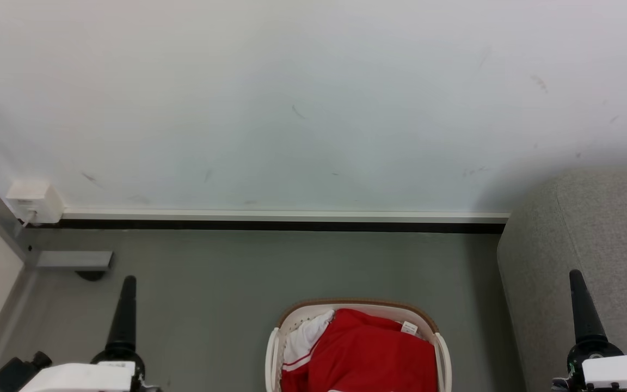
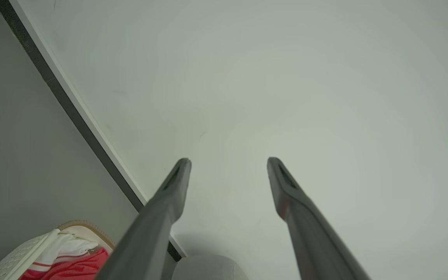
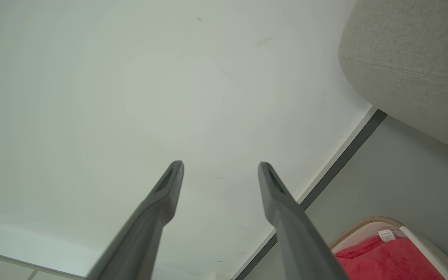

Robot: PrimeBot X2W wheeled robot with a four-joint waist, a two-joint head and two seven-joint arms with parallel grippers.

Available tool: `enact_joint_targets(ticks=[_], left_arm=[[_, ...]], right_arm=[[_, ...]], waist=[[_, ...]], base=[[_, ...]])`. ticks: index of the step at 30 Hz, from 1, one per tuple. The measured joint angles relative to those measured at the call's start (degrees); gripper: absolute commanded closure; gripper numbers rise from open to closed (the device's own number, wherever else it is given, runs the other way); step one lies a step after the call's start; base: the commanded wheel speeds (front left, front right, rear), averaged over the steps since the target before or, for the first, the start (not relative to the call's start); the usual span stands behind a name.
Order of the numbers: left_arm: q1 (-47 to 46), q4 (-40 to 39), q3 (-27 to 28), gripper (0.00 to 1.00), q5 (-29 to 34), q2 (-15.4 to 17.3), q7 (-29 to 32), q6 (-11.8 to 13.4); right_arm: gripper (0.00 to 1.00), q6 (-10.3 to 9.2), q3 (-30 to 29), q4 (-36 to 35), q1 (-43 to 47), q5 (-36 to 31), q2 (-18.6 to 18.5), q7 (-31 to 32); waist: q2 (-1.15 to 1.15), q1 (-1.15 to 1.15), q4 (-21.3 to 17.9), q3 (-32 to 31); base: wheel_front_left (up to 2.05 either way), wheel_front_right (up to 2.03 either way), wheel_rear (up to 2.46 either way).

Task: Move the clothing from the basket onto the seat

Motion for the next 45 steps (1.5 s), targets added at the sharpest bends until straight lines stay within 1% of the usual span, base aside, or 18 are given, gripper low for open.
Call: enact_joint_targets(ticks=[7, 11, 15, 20, 25, 31, 45], left_arm=[[0.4, -0.9, -0.7, 0.0, 10.6, 0.0, -1.3, 0.0], [0.9, -1.1, -0.5, 0.0, 15.6, 0.0, -2.2, 0.0], [1.1, -1.9, -0.5, 0.0, 22.0, 0.0, -3.1, 0.1], [1.2, -2.5, -1.3, 0.0, 28.5, 0.2, -3.9, 1.1], [1.6, -2.3, -2.4, 0.0, 32.4, 0.4, -4.8, 1.6], [2.0, -2.4, -2.8, 0.0, 36.4, 0.8, -5.7, 2.3], [2.0, -3.5, -3.2, 0.0, 44.4, 1.1, -7.9, 2.4]], right_arm=[[0.0, 0.0, 1.1, 0.0, 0.0, -9.5, 0.0, -1.5], [0.0, 0.0, 1.9, -0.1, -0.1, -14.8, 0.0, -2.4], [0.0, 0.0, 3.5, -0.4, -0.3, -21.5, -0.6, -3.0], [0.0, 0.0, 4.8, -0.4, -0.4, -29.0, -1.1, -4.0], [0.0, 0.01, 5.2, -0.6, -0.4, -34.4, -1.0, -4.9], [0.0, 0.0, 5.6, -0.5, -0.4, -38.3, -0.9, -5.9], [0.0, 0.0, 7.0, -0.2, -0.5, -46.4, -0.7, -8.0]], waist=[[0.0, 0.0, -0.2, 0.0], [0.0, 0.0, -0.4, -0.2], [0.0, 0.0, -0.5, -0.2], [0.0, 0.0, -0.6, -0.3], [0.0, 0.0, -0.7, -0.2], [0.0, 0.0, -0.8, -0.2], [0.0, 0.0, -1.0, -0.2]], base=[[0.0, 0.0, 0.0], [0.0, 0.0, 0.0], [0.0, 0.0, 0.0], [0.0, 0.0, 0.0], [0.0, 0.0, 0.0], [0.0, 0.0, 0.0], [0.0, 0.0, 0.0]])
